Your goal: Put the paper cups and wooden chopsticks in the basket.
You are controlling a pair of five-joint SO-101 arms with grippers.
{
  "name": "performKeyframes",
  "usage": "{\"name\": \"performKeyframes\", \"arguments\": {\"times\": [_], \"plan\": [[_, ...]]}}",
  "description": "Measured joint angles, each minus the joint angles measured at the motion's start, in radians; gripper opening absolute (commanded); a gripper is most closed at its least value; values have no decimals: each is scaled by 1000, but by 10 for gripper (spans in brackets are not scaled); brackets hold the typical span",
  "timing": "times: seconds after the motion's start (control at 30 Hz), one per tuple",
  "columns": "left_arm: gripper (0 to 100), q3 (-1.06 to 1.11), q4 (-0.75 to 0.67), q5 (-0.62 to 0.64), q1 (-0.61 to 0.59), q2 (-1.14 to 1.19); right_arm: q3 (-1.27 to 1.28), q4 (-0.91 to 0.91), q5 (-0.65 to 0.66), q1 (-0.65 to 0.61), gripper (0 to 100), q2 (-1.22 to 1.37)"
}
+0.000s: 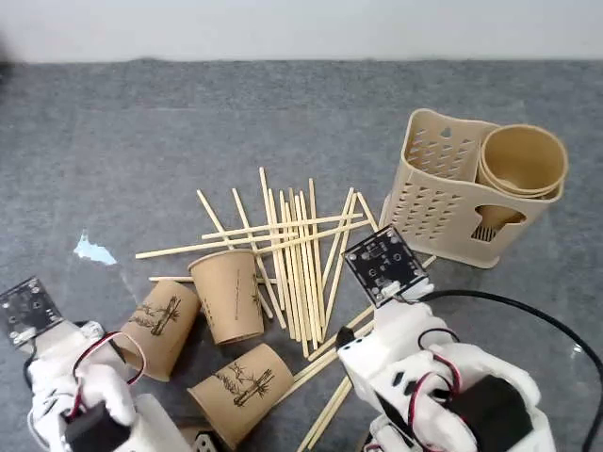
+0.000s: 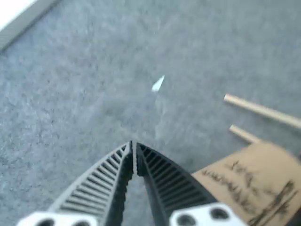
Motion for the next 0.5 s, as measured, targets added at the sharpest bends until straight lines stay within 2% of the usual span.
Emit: {"name": "performKeyframes", "arguments": {"times": [0.07,0.23,0.4,0.5], "plan": [[13,34,-11,-123,-8,0,0,0,-15,-21,270,0],[13,92,-129,-578,-8,0,0,0,-21,-28,270,0],[13,121,-150,-783,-8,0,0,0,-25,-28,270,0],[21,127,-150,-947,-8,2,0,0,-25,-28,270,0]]}}
